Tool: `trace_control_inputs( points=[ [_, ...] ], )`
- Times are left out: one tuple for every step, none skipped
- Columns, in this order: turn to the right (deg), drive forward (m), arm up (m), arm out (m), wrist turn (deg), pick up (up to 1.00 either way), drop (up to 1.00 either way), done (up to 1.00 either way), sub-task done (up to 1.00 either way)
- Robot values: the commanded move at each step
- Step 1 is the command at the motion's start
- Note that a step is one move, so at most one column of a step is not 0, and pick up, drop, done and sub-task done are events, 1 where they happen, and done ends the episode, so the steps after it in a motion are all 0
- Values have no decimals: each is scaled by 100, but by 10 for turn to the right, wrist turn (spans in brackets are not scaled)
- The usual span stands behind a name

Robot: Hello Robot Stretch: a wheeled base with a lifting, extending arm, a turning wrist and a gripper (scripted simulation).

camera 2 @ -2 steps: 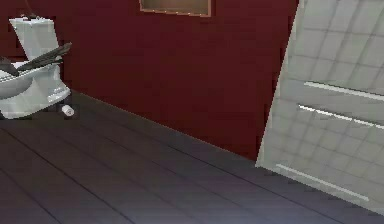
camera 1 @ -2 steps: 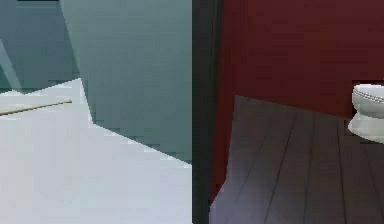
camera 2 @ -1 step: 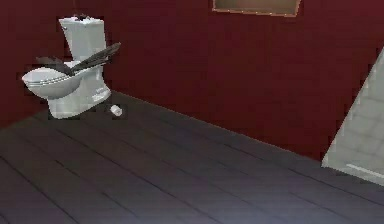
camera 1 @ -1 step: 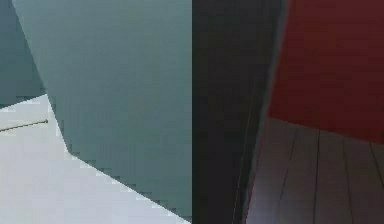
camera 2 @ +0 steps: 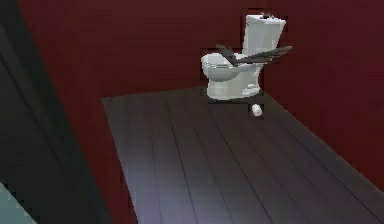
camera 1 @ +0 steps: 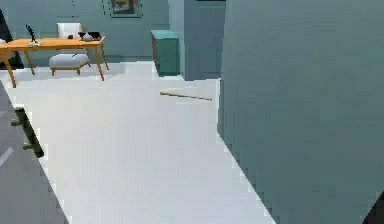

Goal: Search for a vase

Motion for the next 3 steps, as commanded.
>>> trace_control_inputs(
  points=[
    [-150, 0, 0, 0, 0, 0, 0, 0, 0],
    [0, 100, 0, 0, 0, 0, 0, 0, 0],
    [0, 100, 0, 0, 0, 0, 0, 0, 0]
  ],
)
